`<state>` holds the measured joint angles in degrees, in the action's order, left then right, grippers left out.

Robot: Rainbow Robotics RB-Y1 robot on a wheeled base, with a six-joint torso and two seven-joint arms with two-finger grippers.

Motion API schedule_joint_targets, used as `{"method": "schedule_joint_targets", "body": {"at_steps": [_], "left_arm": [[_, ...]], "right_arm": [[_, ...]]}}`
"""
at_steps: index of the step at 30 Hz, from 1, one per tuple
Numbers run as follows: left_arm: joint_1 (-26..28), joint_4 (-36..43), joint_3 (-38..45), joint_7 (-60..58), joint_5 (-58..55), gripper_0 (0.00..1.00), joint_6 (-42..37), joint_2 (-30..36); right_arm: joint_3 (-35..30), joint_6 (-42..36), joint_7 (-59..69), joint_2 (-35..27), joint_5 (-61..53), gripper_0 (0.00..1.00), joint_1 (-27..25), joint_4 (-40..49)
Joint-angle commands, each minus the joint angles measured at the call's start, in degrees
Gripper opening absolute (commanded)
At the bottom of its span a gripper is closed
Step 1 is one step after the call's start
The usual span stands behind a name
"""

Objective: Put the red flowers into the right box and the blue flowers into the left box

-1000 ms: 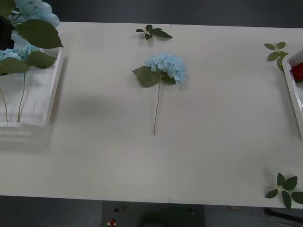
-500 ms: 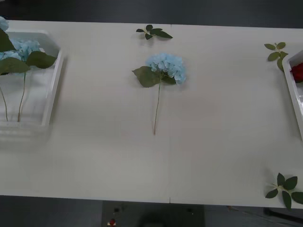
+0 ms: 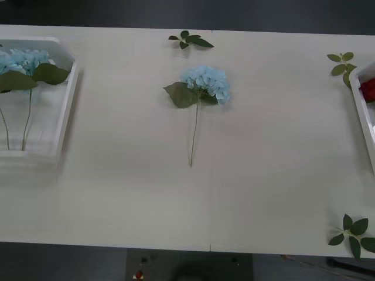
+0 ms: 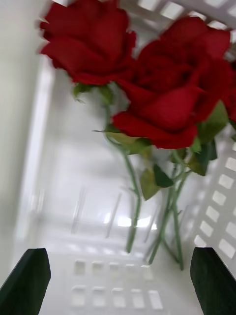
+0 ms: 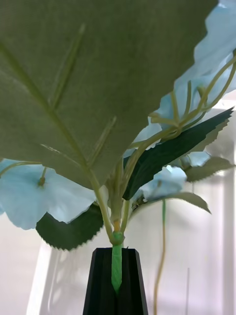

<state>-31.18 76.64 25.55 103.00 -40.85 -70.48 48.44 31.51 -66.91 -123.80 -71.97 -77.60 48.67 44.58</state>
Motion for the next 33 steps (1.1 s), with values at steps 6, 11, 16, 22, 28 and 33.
{"method": "schedule_joint_targets", "body": {"at_steps": [6, 11, 16, 22, 28, 33], "left_arm": [[2.3, -5.8, -7.2, -2.6, -6.8, 0.00, 15.3, 2.0], [3.0, -9.8, -12.0, -3.9, -9.8, 0.00, 25.2, 0.9], [3.1, -12.1, -14.2, -4.6, -9.5, 0.00, 30.8, -0.9], [5.6, -12.3, -15.4, -4.7, -8.8, 0.00, 35.9, -2.9], [8.1, -12.4, -17.9, -5.7, -9.6, 0.00, 40.5, -3.7], [8.1, -12.3, -17.9, -5.9, -10.1, 0.00, 41.0, -3.7]], "right_arm": [[-12.1, -15.9, 8.5, -6.4, -7.1, 0.83, 3.2, 13.7], [-12.7, -18.2, 10.3, -8.1, -11.4, 0.83, 3.1, 23.5], [-12.7, -19.8, 4.4, -7.1, -11.9, 0.83, 2.7, 35.7], [-14.6, -19.9, -1.5, -4.1, -11.5, 0.83, 1.3, 49.7], [-21.6, -19.7, -8.5, 2.0, -11.9, 0.83, -2.2, 55.4], [-28.3, -19.3, -17.4, 8.3, -12.7, 0.83, -7.6, 55.8]]}}
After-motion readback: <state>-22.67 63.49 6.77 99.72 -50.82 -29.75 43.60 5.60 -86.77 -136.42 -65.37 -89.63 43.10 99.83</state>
